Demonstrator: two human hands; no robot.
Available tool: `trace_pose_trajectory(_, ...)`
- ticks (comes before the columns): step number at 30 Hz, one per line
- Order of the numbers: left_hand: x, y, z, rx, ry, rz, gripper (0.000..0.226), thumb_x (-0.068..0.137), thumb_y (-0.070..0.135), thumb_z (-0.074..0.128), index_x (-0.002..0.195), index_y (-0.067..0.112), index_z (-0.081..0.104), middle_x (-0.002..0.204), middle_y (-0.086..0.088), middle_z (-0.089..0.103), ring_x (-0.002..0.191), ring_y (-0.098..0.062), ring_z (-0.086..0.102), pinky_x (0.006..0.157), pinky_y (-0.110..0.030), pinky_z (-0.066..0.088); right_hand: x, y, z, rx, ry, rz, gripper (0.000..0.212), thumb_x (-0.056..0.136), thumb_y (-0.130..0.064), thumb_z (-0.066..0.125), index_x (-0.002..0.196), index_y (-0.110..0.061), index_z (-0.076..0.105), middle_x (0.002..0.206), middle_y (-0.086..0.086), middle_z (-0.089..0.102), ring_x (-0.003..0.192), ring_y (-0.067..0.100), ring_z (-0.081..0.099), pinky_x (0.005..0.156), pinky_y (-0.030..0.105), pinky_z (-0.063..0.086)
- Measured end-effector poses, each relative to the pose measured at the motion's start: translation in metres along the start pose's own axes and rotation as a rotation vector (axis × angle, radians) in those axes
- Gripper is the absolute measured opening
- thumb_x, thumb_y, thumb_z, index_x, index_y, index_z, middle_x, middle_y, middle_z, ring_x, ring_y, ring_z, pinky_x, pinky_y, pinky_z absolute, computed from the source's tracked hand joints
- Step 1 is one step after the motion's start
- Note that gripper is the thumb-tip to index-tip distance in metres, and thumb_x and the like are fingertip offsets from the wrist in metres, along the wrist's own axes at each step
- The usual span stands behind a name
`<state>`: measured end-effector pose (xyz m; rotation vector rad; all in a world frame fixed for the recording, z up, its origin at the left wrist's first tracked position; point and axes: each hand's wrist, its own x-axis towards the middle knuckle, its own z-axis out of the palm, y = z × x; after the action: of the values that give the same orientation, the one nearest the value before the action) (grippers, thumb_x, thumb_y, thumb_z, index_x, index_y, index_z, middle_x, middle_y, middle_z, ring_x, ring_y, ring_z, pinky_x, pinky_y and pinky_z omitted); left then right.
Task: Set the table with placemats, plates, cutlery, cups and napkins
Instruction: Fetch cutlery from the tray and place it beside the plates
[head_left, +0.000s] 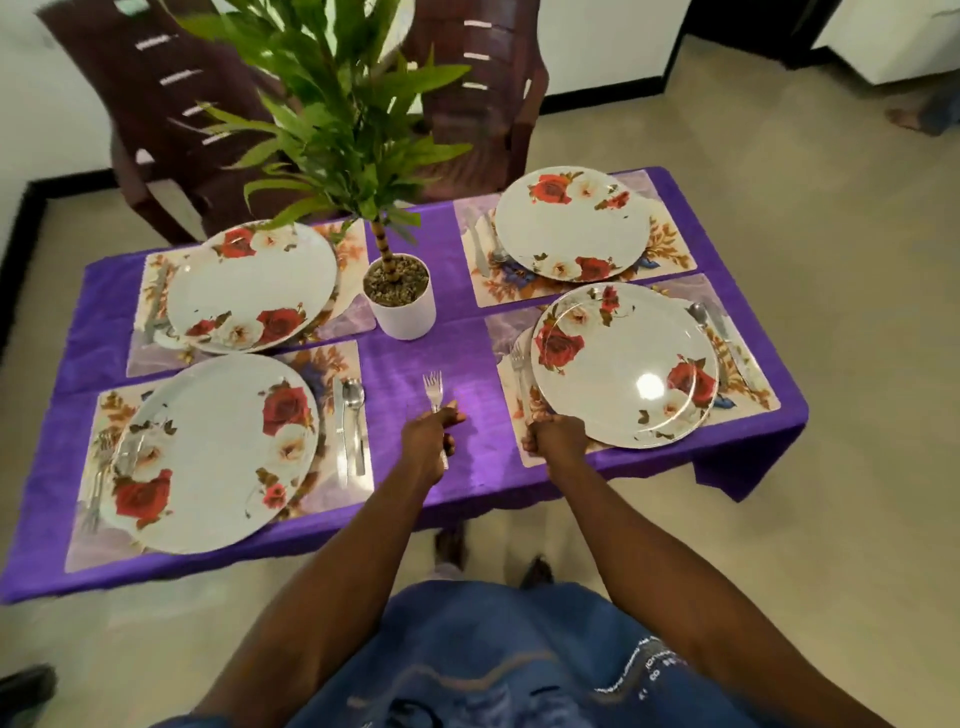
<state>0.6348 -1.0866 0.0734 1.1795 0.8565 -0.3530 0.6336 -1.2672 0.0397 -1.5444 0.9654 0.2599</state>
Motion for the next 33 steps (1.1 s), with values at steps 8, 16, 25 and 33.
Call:
trace_pose_trajectory(8, -0.02, -0.019, -0.025, 0.007, 0.093, 0.002, 0.013, 0.088, 0.019, 0.072, 0.092, 0.007, 0.067, 0.073, -0.006, 0.064, 0.039, -0.009, 0.034, 0.037, -0.018, 0.03, -0.003, -0.004, -0.004, -0.132, 0.005, -0.099, 0.022, 0.091, -0.023, 0.065, 0.089, -0.001, 0.07, 0.072, 0.012, 0.071, 0.048, 0.02, 0.065, 0.049, 0.027, 0.057)
trace_pose_trajectory(16, -0.016, -0.026, -0.04, 0.018, 0.091, 0.002, 0.025, 0.088, 0.023, 0.071, 0.104, 0.003, 0.069, 0.075, -0.004, 0.068, 0.047, -0.01, 0.041, 0.04, -0.023, 0.036, -0.012, -0.002, 0.001, -0.427, 0.046, -0.23, 0.021, 0.084, -0.019, 0.071, 0.098, -0.004, 0.067, 0.09, 0.009, 0.073, 0.07, 0.027, 0.072, 0.064, 0.037, 0.061)
trace_pose_trajectory(25, -0.02, -0.028, -0.043, 0.028, 0.102, -0.007, 0.013, 0.091, 0.019, 0.069, 0.094, 0.006, 0.07, 0.076, -0.006, 0.068, 0.048, -0.011, 0.042, 0.045, -0.026, 0.038, -0.014, 0.0, 0.004, -0.527, 0.075, -0.288, 0.026, 0.088, -0.018, 0.071, 0.11, -0.005, 0.066, 0.101, 0.009, 0.072, 0.085, 0.03, 0.072, 0.076, 0.043, 0.061)
trace_pose_trajectory(33, -0.017, -0.021, -0.038, 0.028, 0.084, -0.006, 0.019, 0.089, 0.02, 0.071, 0.096, 0.002, 0.07, 0.072, -0.005, 0.067, 0.048, -0.012, 0.039, 0.042, -0.024, 0.035, -0.02, -0.007, 0.003, -0.602, 0.066, -0.311, 0.03, 0.09, -0.016, 0.069, 0.116, -0.004, 0.063, 0.112, 0.012, 0.069, 0.096, 0.032, 0.07, 0.084, 0.043, 0.059)
